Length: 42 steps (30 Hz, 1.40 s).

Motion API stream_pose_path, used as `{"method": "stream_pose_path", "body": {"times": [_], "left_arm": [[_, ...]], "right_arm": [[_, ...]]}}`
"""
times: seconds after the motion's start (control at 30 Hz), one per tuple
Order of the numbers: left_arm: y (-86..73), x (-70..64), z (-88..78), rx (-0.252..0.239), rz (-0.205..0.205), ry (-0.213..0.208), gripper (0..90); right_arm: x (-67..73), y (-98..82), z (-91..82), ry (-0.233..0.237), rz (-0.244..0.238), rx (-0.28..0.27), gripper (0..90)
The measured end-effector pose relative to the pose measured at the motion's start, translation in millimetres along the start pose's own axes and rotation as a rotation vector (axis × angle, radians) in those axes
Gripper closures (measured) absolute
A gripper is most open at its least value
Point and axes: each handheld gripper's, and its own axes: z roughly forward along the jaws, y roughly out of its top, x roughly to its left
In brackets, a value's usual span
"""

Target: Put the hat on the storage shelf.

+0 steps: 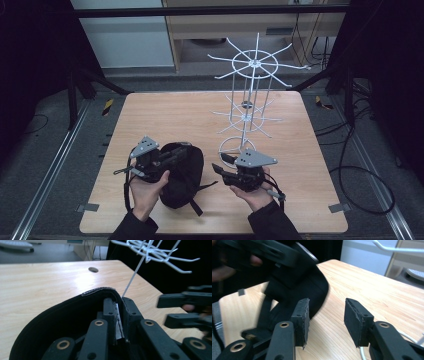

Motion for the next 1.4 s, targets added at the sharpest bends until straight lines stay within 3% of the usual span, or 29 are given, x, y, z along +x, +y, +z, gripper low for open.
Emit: {"method": "stream_pose_path", "body": {"times": [0.13, 0.33, 0.6, 0.87, 0.97, 1.17, 1.27, 1.4], "left_arm": [[3.6, -5.0, -6.3, -0.02, 0.023, -0.022, 82.1], [9.2, -17.0, -10.9, -0.04, 0.072, -0.055, 82.2], [12.2, -19.1, -12.6, -0.04, 0.104, -0.052, 82.3], [13.9, -27.0, -10.4, -0.034, 0.157, -0.075, 82.3], [13.7, -28.2, -9.4, -0.03, 0.167, -0.079, 82.3], [10.8, -24.1, -10.2, -0.044, 0.149, -0.09, 82.3], [10.3, -21.9, -13.0, -0.053, 0.152, -0.072, 81.8], [6.4, -19.8, -18.9, -0.057, 0.186, -0.01, 79.7]], "right_arm": [[-0.8, -2.4, 9.7, 0.014, 0.018, 0.017, 52.7], [5.0, 4.3, 20.5, 0.081, 0.04, -0.025, 48.4], [1.2, 3.8, 30.2, 0.146, 0.106, -0.048, 46.7], [2.4, 4.3, 34.6, 0.145, 0.102, -0.047, 46.2], [2.6, 2.3, 37.5, 0.147, 0.106, -0.037, 51.6], [4.4, 3.7, 33.0, 0.177, 0.087, -0.031, 82.4], [8.1, 7.8, 30.5, 0.161, 0.063, -0.028, 85.0], [16.8, 17.7, 27.2, 0.1, 0.004, -0.016, 85.0]]}}
